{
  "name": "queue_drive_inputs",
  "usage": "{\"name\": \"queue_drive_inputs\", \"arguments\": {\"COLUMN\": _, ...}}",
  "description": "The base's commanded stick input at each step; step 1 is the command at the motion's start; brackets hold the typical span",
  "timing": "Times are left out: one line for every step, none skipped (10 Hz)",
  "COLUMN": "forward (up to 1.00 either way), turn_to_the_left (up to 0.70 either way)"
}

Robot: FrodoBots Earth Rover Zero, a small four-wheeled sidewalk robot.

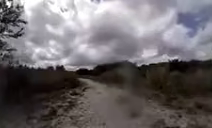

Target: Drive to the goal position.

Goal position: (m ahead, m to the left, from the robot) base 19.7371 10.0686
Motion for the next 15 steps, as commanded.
{"name": "queue_drive_inputs", "arguments": {"forward": 0.69, "turn_to_the_left": 0.01}}
{"name": "queue_drive_inputs", "arguments": {"forward": 0.69, "turn_to_the_left": 0.01}}
{"name": "queue_drive_inputs", "arguments": {"forward": 0.69, "turn_to_the_left": 0.01}}
{"name": "queue_drive_inputs", "arguments": {"forward": 0.69, "turn_to_the_left": 0.01}}
{"name": "queue_drive_inputs", "arguments": {"forward": 0.69, "turn_to_the_left": 0.01}}
{"name": "queue_drive_inputs", "arguments": {"forward": 0.69, "turn_to_the_left": 0.01}}
{"name": "queue_drive_inputs", "arguments": {"forward": 0.69, "turn_to_the_left": 0.01}}
{"name": "queue_drive_inputs", "arguments": {"forward": 0.69, "turn_to_the_left": 0.01}}
{"name": "queue_drive_inputs", "arguments": {"forward": 0.69, "turn_to_the_left": 0.01}}
{"name": "queue_drive_inputs", "arguments": {"forward": 0.69, "turn_to_the_left": 0.01}}
{"name": "queue_drive_inputs", "arguments": {"forward": 0.69, "turn_to_the_left": 0.01}}
{"name": "queue_drive_inputs", "arguments": {"forward": 0.69, "turn_to_the_left": 0.01}}
{"name": "queue_drive_inputs", "arguments": {"forward": 0.69, "turn_to_the_left": 0.01}}
{"name": "queue_drive_inputs", "arguments": {"forward": 0.69, "turn_to_the_left": 0.01}}
{"name": "queue_drive_inputs", "arguments": {"forward": 0.69, "turn_to_the_left": 0.01}}
